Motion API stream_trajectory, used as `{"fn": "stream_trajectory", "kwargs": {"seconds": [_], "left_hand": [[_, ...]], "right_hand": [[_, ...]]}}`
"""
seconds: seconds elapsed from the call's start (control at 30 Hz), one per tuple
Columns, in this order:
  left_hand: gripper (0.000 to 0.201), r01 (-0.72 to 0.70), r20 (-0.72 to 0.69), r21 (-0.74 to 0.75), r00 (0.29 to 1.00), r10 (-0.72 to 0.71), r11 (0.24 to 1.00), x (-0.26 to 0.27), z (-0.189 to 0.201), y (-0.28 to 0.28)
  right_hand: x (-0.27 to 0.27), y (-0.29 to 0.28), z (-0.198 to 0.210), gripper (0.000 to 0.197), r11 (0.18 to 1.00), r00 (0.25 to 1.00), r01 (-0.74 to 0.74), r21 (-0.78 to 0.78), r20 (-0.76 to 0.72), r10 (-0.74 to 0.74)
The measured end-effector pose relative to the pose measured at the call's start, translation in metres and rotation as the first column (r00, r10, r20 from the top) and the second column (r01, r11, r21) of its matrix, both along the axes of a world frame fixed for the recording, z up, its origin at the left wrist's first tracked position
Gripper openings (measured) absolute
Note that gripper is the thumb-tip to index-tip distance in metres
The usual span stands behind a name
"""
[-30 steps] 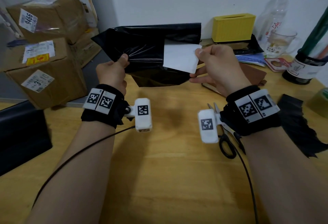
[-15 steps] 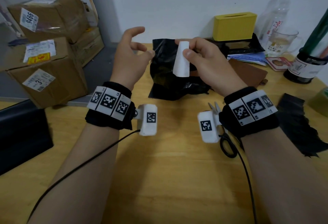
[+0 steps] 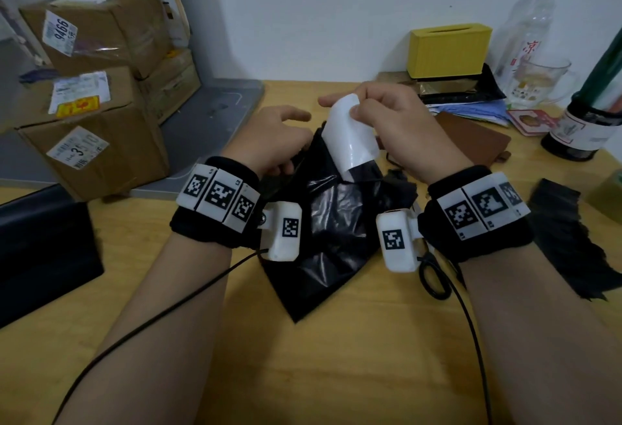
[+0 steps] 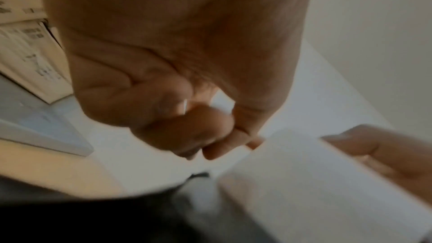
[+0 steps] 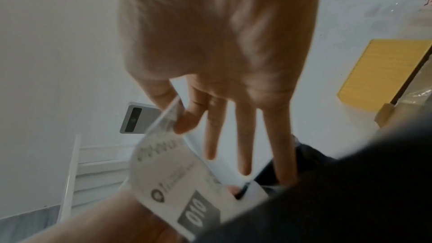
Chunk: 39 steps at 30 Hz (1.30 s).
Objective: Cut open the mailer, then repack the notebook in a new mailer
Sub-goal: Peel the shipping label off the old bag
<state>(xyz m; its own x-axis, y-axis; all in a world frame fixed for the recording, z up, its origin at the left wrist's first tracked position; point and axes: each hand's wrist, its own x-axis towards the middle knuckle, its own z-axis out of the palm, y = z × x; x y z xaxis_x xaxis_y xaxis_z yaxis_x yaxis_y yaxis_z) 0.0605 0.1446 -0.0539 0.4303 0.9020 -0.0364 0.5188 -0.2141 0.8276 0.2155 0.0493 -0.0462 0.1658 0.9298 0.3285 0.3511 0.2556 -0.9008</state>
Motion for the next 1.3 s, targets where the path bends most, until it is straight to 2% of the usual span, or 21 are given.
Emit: {"fn": "stream_trajectory", "kwargs": {"seconds": [0.13, 0.2, 0.27, 0.33, 0.43, 0.53, 0.63, 0.77, 0.9, 1.03, 1.2, 1.3], "left_hand": [[0.029, 0.148, -0.084, -0.099, 0.984, -0.157, 0.984, -0.001, 0.005, -0.006], [0.027, 0.226, -0.143, -0.136, 0.959, -0.245, 0.965, -0.002, 0.002, -0.006], [0.036, 0.289, -0.181, -0.119, 0.935, -0.307, 0.950, -0.002, -0.001, -0.005], [0.039, 0.318, -0.184, -0.099, 0.925, -0.331, 0.943, -0.001, -0.001, -0.004], [0.008, 0.330, -0.208, -0.027, 0.922, -0.328, 0.944, 0.001, -0.003, -0.007], [0.006, 0.294, -0.169, 0.025, 0.943, -0.285, 0.956, 0.005, -0.006, -0.009], [0.031, 0.287, -0.154, -0.024, 0.945, -0.288, 0.957, 0.005, -0.004, -0.010], [0.070, 0.332, 0.104, -0.239, 0.943, -0.316, 0.913, 0.003, 0.000, -0.008], [0.073, 0.411, 0.016, -0.220, 0.908, -0.418, 0.885, 0.000, 0.003, -0.009], [0.066, 0.305, 0.014, -0.150, 0.952, -0.306, 0.940, 0.002, -0.005, -0.006], [0.074, 0.153, -0.003, -0.039, 0.988, -0.153, 0.987, 0.000, -0.010, 0.002], [0.066, 0.092, 0.006, 0.011, 0.996, -0.092, 0.996, -0.001, -0.008, 0.002]], "right_hand": [[0.004, 0.004, -0.001, 0.024, 0.990, 0.988, 0.116, -0.076, 0.115, -0.106], [0.005, 0.003, 0.000, 0.021, 0.988, 0.988, 0.126, -0.091, 0.095, -0.118], [0.004, 0.002, 0.001, 0.023, 0.985, 0.987, 0.144, -0.100, 0.088, -0.135], [0.004, 0.004, 0.001, 0.024, 0.983, 0.987, 0.151, -0.108, 0.071, -0.144], [0.002, 0.005, 0.002, 0.021, 0.985, 0.992, 0.127, -0.113, 0.013, -0.127], [0.001, 0.004, 0.003, 0.018, 0.984, 0.989, 0.149, -0.096, -0.003, -0.150], [0.004, 0.007, 0.004, 0.018, 0.975, 0.978, 0.202, -0.095, -0.041, -0.207], [0.001, 0.007, 0.003, 0.016, 0.970, 0.972, 0.233, -0.069, -0.010, -0.234], [-0.003, 0.007, 0.004, 0.019, 0.955, 0.959, 0.284, -0.080, 0.007, -0.285], [0.000, 0.005, 0.005, 0.022, 0.945, 0.947, 0.319, -0.072, 0.043, -0.317], [0.009, 0.005, 0.003, 0.041, 0.905, 0.907, 0.421, -0.060, 0.023, -0.420], [0.016, 0.006, 0.001, 0.029, 0.873, 0.876, 0.481, -0.076, -0.010, -0.483]]}}
